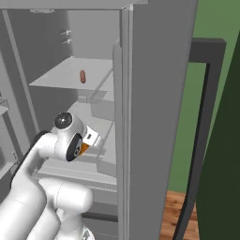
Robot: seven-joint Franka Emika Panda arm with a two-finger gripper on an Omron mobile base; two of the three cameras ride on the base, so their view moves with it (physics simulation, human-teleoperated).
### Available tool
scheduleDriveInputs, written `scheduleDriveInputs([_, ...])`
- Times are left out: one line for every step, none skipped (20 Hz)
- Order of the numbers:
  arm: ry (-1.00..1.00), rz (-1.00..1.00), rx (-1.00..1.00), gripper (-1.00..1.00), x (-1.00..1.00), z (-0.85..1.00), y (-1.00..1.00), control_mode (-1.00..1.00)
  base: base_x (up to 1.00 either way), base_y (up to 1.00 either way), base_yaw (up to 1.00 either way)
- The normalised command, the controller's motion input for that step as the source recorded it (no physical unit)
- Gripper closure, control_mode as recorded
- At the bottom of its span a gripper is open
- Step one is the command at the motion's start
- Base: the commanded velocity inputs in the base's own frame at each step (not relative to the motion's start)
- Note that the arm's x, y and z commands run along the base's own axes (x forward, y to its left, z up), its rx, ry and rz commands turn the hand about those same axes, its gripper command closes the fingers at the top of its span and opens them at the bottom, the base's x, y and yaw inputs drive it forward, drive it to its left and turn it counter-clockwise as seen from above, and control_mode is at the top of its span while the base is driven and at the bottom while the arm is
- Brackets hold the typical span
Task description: Retrieve the sausage and cheese from the fridge and place them on the cutting board on the counter.
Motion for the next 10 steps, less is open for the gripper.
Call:
scheduleDriveInputs([0.13,0.00,0.00,1.00,-0.70,1.00,-0.01,-1.00,0.00,0.00,0.00])
scheduleDriveInputs([0.11,0.00,0.00,1.00,-0.76,1.00,0.00,-1.00,0.00,0.00,0.00])
scheduleDriveInputs([0.17,0.00,0.00,1.00,-0.61,1.00,0.00,-1.00,0.00,0.00,0.00])
scheduleDriveInputs([0.19,0.00,0.00,1.00,-0.46,1.00,0.00,-1.00,0.00,0.00,0.00])
scheduleDriveInputs([0.21,0.00,0.00,1.00,-0.51,1.00,0.00,-1.00,0.00,0.00,0.00])
scheduleDriveInputs([0.21,0.00,0.00,1.00,-0.34,1.00,0.00,-1.00,0.00,0.00,0.00])
scheduleDriveInputs([0.20,0.00,0.00,1.00,-0.30,1.00,0.00,-1.00,0.00,0.00,0.00])
scheduleDriveInputs([0.18,0.00,0.00,1.00,-0.31,1.00,0.00,-1.00,0.00,0.00,0.00])
scheduleDriveInputs([0.18,0.00,0.00,1.00,-0.31,1.00,0.00,-1.00,0.00,0.00,0.00])
scheduleDriveInputs([0.16,0.00,0.00,1.00,-0.28,1.00,0.00,-1.00,0.00,0.00,0.00])
